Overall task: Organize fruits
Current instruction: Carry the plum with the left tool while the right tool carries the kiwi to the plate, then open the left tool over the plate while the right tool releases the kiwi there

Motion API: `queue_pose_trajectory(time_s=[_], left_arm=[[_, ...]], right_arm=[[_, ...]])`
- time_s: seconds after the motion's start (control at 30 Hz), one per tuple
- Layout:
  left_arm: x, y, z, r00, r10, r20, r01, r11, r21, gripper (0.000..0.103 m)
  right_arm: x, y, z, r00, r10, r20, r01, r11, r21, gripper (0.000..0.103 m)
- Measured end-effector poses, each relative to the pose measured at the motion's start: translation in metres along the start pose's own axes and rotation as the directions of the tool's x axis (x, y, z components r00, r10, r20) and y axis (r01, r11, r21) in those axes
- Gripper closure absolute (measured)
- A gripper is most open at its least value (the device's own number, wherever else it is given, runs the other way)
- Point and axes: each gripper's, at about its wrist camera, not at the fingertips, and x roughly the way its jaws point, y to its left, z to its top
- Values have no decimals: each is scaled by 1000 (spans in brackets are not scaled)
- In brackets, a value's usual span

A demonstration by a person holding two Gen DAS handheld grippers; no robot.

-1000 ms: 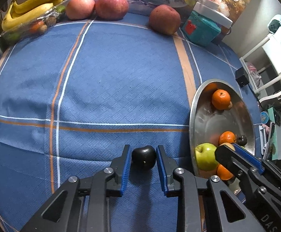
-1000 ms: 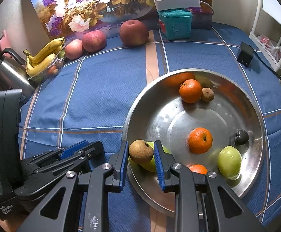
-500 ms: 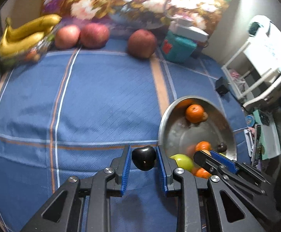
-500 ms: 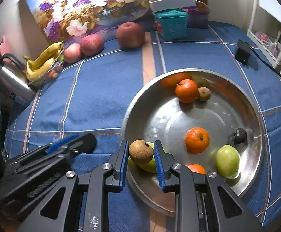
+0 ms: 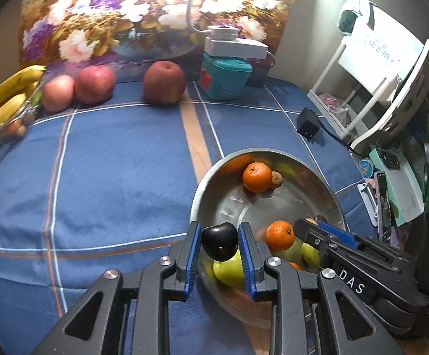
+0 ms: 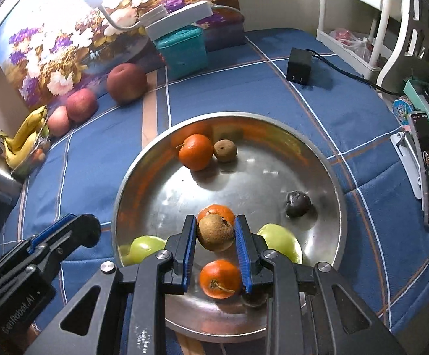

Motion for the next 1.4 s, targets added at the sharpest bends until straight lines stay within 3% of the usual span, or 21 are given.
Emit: queue_pose_trajectory(time_s=[0.47, 0.83, 1.4], left_arm=[[29, -11, 0, 1000, 29, 10, -29, 998, 47, 76], [40, -7, -2, 999, 32, -26, -31, 999, 29, 76], [30, -7, 0, 999, 25, -23, -24, 999, 22, 71]], right_arm=[[15, -3, 13, 993, 20, 120, -22, 1000, 17, 76], [35, -9, 12, 996, 9, 86, -12, 999, 32, 75], [23, -5, 15, 995, -13, 102, 11, 1000, 22, 69]])
